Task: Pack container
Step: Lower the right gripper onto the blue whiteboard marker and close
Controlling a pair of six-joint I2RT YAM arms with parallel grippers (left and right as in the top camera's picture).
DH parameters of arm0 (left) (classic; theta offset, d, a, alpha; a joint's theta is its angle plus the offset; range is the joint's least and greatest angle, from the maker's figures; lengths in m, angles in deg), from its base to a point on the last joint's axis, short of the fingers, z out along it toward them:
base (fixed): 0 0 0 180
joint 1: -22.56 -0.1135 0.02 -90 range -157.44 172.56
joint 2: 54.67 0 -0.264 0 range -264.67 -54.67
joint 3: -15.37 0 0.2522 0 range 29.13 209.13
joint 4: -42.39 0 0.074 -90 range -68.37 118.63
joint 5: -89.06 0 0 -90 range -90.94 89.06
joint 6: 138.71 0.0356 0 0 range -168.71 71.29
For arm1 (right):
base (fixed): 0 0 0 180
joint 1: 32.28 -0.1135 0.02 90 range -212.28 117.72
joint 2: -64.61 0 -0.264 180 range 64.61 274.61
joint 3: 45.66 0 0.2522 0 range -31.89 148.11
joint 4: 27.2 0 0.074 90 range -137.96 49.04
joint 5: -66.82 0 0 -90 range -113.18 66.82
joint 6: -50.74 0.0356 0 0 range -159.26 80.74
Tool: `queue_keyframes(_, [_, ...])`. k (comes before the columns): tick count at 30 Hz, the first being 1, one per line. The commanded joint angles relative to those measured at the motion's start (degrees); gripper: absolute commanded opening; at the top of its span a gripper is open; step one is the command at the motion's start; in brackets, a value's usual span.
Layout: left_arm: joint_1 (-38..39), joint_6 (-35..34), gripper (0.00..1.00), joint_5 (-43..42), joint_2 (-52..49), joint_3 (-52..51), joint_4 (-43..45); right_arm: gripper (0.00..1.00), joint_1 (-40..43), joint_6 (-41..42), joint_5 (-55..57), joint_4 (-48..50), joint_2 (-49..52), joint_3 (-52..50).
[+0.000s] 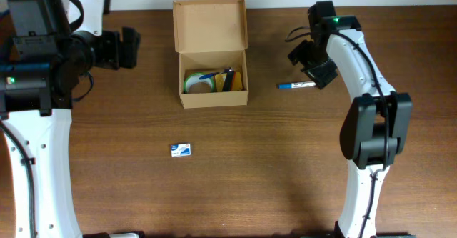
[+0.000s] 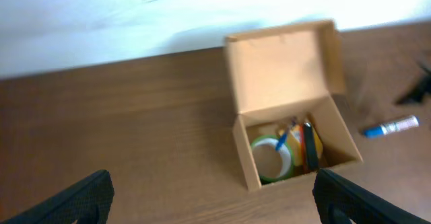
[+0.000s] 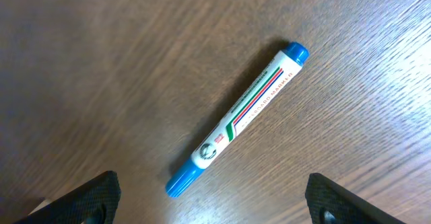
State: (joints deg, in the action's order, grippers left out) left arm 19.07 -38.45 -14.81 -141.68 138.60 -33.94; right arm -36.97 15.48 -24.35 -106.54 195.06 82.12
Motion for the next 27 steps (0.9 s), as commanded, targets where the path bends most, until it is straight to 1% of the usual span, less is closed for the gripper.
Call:
queue_keyframes(1, [0.13, 7.96, 0.95, -6.29, 0.35, 0.46, -0.07, 0.89, 0.22, 2.16, -0.63, -0.02, 2.25, -0.61])
queue_keyframes(13, [0.13, 8.09, 0.95, -6.34, 0.35, 0.46, -0.07, 0.86, 0.26, 5.81, -3.1, 0.39, 6.58, -0.61])
queue_keyframes(17, [0.13, 8.07, 0.95, -6.34, 0.35, 0.46, -0.07, 0.83, 0.26, 7.3, -3.19, 0.96, 7.56, -0.61])
queue_keyframes(23, [0.13, 8.07, 0.95, -6.34, 0.35, 0.46, -0.07, 0.78, 0.28, 7.28, -3.13, 1.81, 8.81, -0.61])
queue_keyframes(25, [0.13, 8.07, 0.95, -6.34, 0.35, 0.46, -0.07, 0.72, 0.26, 7.28, -3.13, 2.21, 8.81, -0.61])
queue_keyframes(27, [0.13, 8.07, 0.95, -6.34, 0.35, 0.46, -0.07, 0.6, 0.28, 7.3, -3.23, 2.49, 8.81, -0.61])
